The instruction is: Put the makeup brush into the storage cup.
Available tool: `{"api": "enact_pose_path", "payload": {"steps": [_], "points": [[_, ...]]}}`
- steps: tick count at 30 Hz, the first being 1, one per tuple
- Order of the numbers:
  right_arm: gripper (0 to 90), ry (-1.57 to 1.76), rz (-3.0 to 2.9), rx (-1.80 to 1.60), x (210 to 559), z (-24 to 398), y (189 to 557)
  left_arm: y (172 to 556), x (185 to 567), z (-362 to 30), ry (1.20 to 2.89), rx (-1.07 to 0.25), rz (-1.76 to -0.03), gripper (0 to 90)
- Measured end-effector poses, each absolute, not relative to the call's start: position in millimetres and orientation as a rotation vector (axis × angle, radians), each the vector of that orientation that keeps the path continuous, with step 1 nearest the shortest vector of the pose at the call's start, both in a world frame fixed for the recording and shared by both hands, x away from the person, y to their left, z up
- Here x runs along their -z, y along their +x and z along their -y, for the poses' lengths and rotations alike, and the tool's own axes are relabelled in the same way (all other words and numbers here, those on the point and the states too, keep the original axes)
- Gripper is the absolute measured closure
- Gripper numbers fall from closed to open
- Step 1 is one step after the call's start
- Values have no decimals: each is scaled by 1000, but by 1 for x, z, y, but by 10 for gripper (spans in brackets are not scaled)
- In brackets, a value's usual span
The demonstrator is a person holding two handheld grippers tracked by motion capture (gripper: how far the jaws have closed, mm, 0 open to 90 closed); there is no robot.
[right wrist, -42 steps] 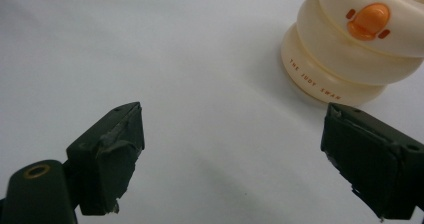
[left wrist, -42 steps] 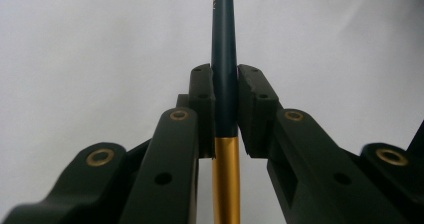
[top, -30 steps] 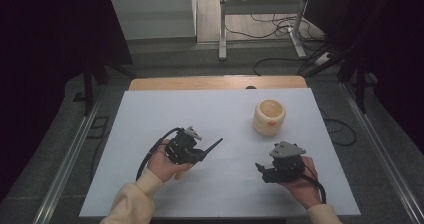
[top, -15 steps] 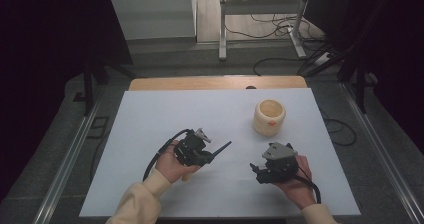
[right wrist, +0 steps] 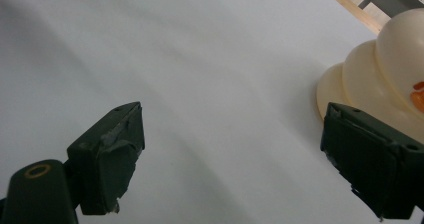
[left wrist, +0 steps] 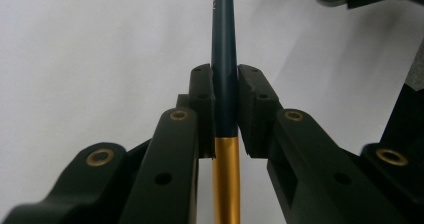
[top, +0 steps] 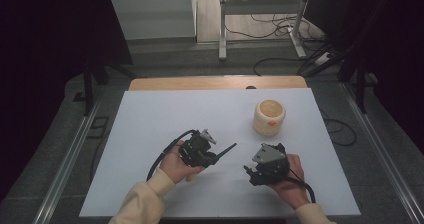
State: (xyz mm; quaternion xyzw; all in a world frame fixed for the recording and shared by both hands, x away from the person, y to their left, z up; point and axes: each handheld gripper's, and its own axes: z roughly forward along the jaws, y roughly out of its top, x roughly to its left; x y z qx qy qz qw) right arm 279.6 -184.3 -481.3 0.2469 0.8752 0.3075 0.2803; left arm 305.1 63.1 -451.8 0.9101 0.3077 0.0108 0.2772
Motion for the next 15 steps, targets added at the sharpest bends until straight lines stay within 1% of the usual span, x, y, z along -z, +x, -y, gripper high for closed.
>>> {"api": "enact_pose_path", "payload": {"steps": [15], "points": [[111,615,-2363,-801,484,174,279,303,456,-54,2476,-10,-795,789]]}}
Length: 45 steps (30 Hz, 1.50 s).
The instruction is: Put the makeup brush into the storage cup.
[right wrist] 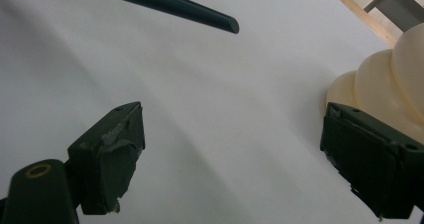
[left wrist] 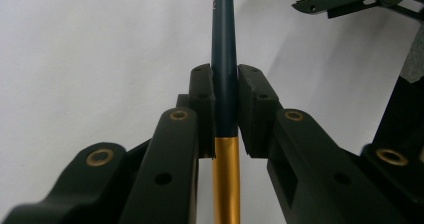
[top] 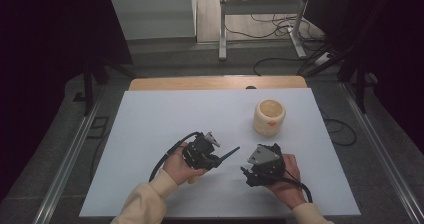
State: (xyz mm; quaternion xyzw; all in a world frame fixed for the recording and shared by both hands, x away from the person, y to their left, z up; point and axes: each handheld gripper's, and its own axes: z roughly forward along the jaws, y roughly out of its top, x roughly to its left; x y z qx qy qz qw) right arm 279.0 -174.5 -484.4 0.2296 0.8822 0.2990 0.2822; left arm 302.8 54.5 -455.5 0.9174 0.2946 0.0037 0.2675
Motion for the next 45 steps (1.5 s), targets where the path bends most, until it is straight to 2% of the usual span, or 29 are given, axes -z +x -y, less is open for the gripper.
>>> {"api": "enact_pose_path", "payload": {"steps": [34,45], "points": [[134,477,-2366,-741,488,152,273,298,462,-40,2527,26,-735,789],[207,358,-2366,-702,492,137,267,297,467,-29,2564,45,-701,789]]}}
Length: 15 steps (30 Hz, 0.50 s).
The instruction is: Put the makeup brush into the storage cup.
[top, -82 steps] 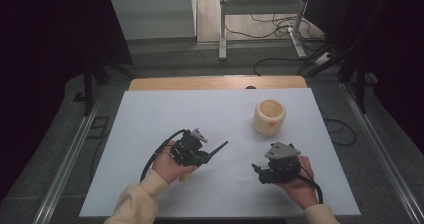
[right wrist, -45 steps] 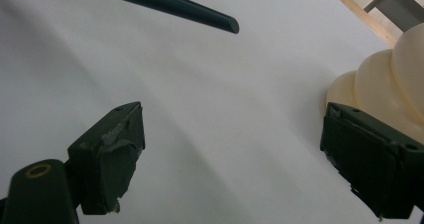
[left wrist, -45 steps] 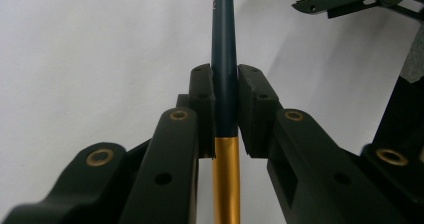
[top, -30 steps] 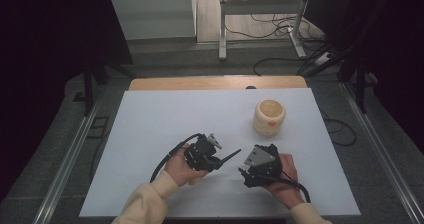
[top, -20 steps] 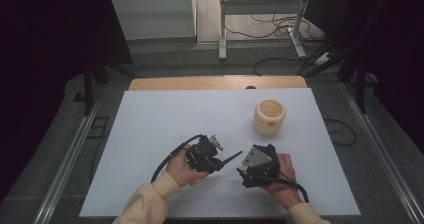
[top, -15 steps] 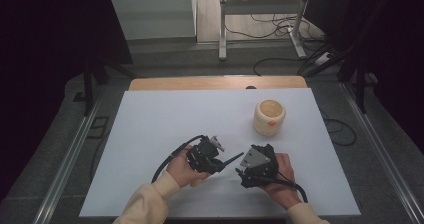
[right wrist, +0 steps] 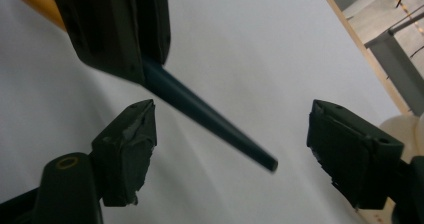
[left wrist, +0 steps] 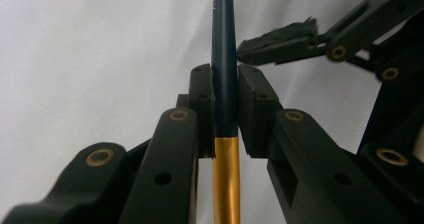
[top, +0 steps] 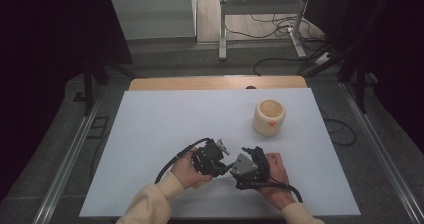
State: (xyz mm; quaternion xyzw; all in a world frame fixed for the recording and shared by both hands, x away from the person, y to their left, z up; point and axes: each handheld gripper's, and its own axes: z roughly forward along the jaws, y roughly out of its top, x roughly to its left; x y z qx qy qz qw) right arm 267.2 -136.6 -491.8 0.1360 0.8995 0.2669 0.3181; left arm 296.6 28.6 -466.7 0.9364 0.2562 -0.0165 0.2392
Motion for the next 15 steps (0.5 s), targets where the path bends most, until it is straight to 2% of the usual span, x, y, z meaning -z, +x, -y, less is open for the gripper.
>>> {"api": "enact_pose_path", "payload": {"steps": [3,4,6,7,12,15], "points": [[244,301,-2371,-676,493,132,266,295,468,-26,2555,47,-705,788],[260,282,-2355,-660,493,131,265,288,473,-19,2418,48,-828,789],[325,236,-2355,-635,494,128,262,289,472,-20,2432,52,-811,788],[364,211,-2367,-630,495,126,261,296,467,-27,2573,46,-680,788],[563,110,-2380,-596,496,120,256,296,466,-28,2573,30,-677,787],[636,56,-2378,-574,497,119,255,296,465,-29,2565,21,-669,784]]}}
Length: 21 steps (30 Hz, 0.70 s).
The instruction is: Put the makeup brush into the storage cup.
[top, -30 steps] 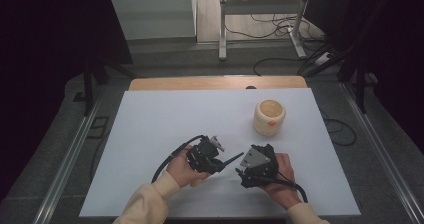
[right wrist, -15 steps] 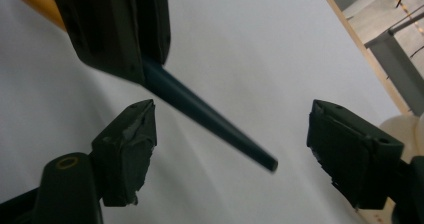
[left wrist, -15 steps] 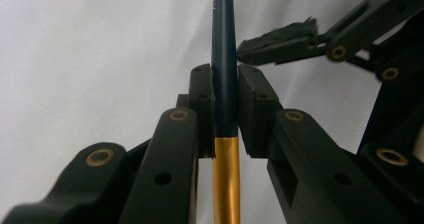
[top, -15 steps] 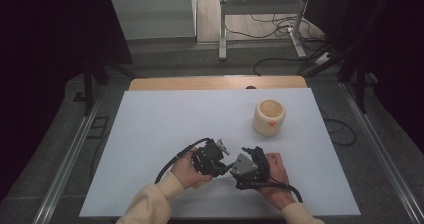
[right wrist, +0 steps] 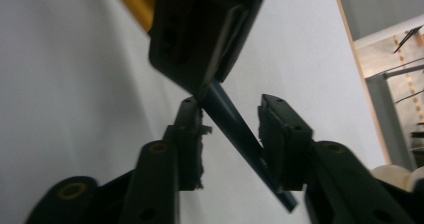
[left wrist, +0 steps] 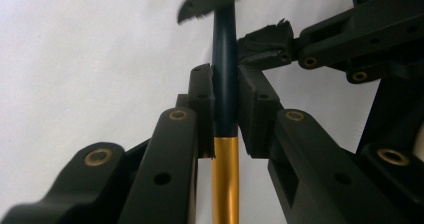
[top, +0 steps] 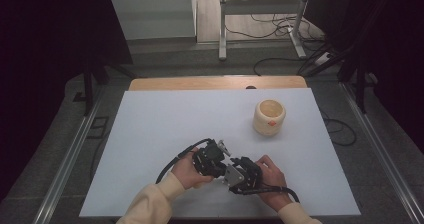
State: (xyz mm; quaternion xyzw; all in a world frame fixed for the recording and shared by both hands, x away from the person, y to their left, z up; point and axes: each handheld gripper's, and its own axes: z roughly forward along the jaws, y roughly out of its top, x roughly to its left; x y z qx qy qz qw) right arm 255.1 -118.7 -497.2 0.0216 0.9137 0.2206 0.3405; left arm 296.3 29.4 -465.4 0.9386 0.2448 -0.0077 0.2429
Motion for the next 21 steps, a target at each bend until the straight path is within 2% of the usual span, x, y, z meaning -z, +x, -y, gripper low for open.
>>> {"api": "enact_pose_path", "payload": {"steps": [7,11,16,21], "points": [[745,-52,-2351,-504,497,119,253,296,463,-33,2520,-39,-663,740],[791,-80,-2343,-503,496,120,252,297,461,-35,2492,-94,-671,648],[798,-91,-2342,-506,495,121,252,297,458,-39,2441,-168,-701,517],[800,-108,-2348,-507,495,121,252,299,455,-44,2403,-237,-727,429]]}}
